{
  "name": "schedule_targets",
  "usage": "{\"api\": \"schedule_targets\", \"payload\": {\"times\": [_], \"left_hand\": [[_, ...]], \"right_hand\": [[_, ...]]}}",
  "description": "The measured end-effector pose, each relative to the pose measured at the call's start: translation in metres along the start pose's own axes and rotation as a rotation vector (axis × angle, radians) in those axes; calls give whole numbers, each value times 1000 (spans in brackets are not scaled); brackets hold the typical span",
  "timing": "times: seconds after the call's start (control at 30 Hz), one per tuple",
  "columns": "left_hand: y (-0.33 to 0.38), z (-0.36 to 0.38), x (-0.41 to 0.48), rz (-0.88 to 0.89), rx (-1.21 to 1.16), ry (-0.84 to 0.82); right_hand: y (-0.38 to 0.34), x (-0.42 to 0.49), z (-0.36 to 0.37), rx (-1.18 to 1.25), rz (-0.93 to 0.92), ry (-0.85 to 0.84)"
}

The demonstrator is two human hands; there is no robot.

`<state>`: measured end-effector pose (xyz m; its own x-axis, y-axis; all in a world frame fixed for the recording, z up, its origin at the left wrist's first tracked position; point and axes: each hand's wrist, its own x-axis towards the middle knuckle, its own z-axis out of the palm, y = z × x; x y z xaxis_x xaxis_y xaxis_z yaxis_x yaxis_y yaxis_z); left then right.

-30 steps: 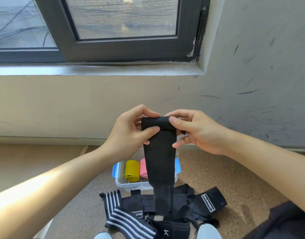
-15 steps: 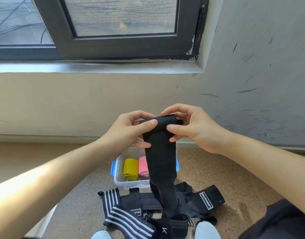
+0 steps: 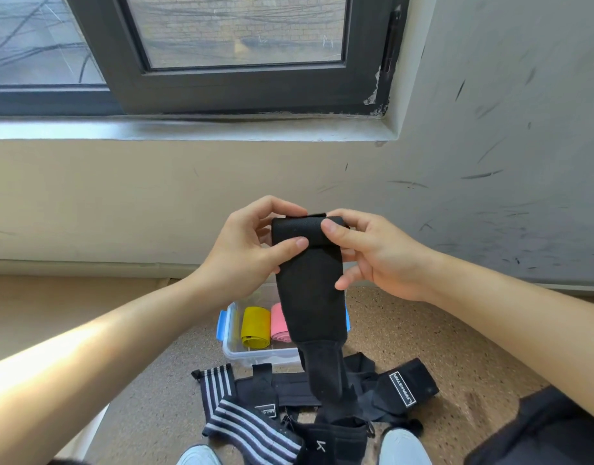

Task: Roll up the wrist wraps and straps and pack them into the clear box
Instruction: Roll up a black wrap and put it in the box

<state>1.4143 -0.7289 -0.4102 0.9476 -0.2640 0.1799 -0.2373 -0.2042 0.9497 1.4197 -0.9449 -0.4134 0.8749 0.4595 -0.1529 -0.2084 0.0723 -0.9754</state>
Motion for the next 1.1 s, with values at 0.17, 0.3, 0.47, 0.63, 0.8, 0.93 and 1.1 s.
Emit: {"api": "schedule_targets", "payload": {"times": [0.17,0.3,0.47,0.63,0.8,0.93,1.1], "left_hand": [[4,0,-2,-249,-133,-112],[8,0,-4,-420,-266,-226],[9,2,-1,-438,-263,-146],[5,0,-1,-359,-242,-95],[4,1,0,-247,-152,-64],[0,5,-2,-163,-124,-56],[1,1,-1,-209,-115,-107]], "right_hand": [[-1,-1,-2,-12,-46,26],[-2,-2,-3,-59,-88,51],[1,0,-1,-140,-142,51],[-2,-1,-3,-194,-117,26],[-6,0,-4,-89,34,-17],[-2,1,-4,-88,-8,-9],[-4,-2,-4,-107,-60,11]]}}
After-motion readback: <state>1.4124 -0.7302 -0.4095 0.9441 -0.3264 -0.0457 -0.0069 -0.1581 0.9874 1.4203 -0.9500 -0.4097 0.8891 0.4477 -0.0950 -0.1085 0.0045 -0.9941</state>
